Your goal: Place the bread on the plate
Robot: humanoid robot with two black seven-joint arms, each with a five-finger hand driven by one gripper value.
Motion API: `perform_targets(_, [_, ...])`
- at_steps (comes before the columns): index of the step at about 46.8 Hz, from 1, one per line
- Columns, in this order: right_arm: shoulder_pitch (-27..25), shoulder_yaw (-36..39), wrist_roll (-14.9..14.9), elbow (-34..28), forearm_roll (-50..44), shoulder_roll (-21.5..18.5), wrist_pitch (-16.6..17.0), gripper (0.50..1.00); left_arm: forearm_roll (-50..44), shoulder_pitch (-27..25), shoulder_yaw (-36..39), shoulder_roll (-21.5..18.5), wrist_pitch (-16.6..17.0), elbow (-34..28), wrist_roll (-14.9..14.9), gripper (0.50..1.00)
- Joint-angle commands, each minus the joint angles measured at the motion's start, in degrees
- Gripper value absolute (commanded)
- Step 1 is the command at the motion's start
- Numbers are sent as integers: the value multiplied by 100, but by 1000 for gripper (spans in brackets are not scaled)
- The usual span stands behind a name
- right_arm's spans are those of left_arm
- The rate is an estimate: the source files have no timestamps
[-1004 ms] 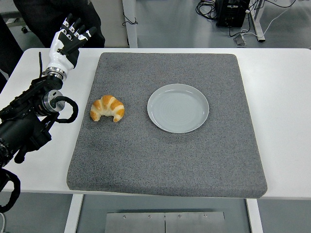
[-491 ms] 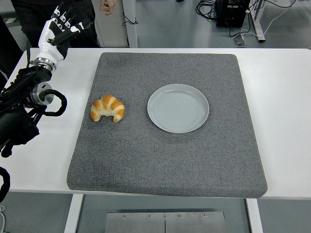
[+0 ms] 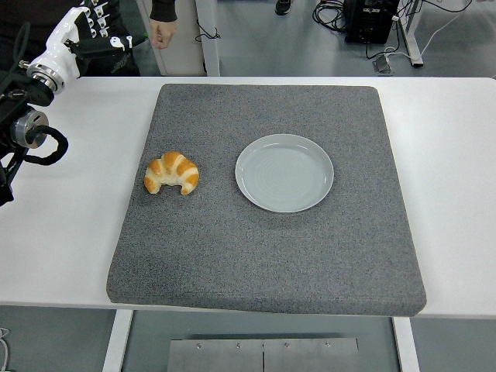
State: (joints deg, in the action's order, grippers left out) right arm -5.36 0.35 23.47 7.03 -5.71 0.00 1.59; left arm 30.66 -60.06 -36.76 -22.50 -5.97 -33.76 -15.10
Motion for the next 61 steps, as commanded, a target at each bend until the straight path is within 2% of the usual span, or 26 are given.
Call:
perform_targets(1, [0,0,0,0,0,0,-1,1000,220,-67,160,-79,0,-86,33,966])
perform_targets(14, [0,0,0,0,0,0,-1,1000,1055,-225,907,-396,0,-649,42,951])
perform_targets(27, [0,0,0,0,0,0,-1,1000,1267,-515,1909,-703,0,-992,-2,949])
perform_targets(49, [0,0,0,0,0,0,-1,1000,2093,-577,1997,-967,8,-1062,-37,951])
perform_targets(61, [0,0,0,0,0,0,-1,1000,2365,-630,2524,-994,184,-1247,-28,949])
